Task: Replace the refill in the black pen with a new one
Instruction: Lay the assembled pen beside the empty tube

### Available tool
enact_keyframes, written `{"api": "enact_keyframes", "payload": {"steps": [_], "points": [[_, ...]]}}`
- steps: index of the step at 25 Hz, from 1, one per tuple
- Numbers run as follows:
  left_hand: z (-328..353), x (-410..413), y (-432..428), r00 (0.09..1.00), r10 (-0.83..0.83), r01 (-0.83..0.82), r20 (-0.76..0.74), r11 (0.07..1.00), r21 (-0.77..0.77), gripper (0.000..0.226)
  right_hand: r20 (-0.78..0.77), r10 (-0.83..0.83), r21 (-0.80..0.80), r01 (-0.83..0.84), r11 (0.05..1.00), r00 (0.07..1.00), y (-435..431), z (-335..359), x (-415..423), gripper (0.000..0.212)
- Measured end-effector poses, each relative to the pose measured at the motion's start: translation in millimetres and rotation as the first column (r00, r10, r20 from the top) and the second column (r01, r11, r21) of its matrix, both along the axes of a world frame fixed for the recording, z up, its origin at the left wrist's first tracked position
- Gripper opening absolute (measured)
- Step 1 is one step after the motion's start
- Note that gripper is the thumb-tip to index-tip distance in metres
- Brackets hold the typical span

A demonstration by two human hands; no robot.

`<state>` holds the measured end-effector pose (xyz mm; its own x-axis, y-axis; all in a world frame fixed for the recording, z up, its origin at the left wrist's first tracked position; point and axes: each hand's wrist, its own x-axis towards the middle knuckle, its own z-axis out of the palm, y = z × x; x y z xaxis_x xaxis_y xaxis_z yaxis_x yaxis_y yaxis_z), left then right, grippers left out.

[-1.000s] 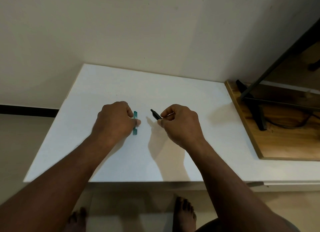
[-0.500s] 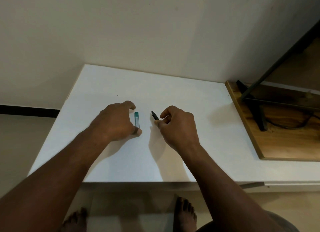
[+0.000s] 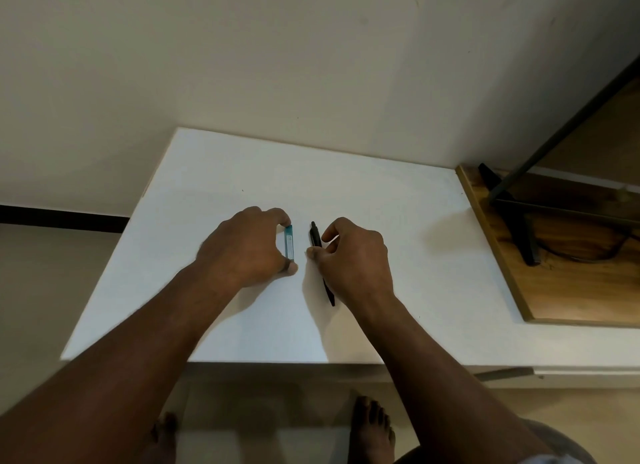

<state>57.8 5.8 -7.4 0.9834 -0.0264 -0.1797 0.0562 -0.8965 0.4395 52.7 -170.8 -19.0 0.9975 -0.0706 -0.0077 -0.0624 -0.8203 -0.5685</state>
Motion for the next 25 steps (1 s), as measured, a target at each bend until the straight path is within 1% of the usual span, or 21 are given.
{"api": "enact_keyframes", "payload": {"steps": [7,9,12,14,16,20,25], "points": [[-4,1,0,1.0,0.003,-0.003,0.009,1.0,-0.009,0.081,-0.004,-0.033,0.005,0.033,0.999,0.999,4,1,4,0.029],[-4,1,-1,1.0,0.003,-0.003,0.017,1.0,-0.01,0.08,-0.005,-0.041,0.01,0.041,0.999,0.999,4,2,4,0.034],[-5,2,-2,1.0,0.0,0.0,0.018,1.0,-0.001,0.08,-0.075,-0.029,0.002,0.029,1.0,0.997,0,6,5,0.041],[-5,2,-1,1.0,0.002,-0.002,0.014,1.0,-0.003,0.081,-0.15,0.001,0.03,0.004,1.0,0.989,-5,8,6,0.041],[-5,2,0,1.0,0.002,-0.002,0.009,1.0,-0.004,0.081,-0.178,0.012,0.065,0.0,0.998,0.984,-7,9,6,0.039],[-7,3,-1,1.0,0.01,-0.01,0.024,1.0,0.0,0.079,-0.115,0.005,0.016,-0.003,1.0,0.993,-5,9,5,0.036],[-11,3,-1,0.999,0.01,-0.011,0.052,1.0,0.01,0.08,-0.067,-0.031,0.032,0.033,0.999,0.997,-6,5,6,0.026]]}}
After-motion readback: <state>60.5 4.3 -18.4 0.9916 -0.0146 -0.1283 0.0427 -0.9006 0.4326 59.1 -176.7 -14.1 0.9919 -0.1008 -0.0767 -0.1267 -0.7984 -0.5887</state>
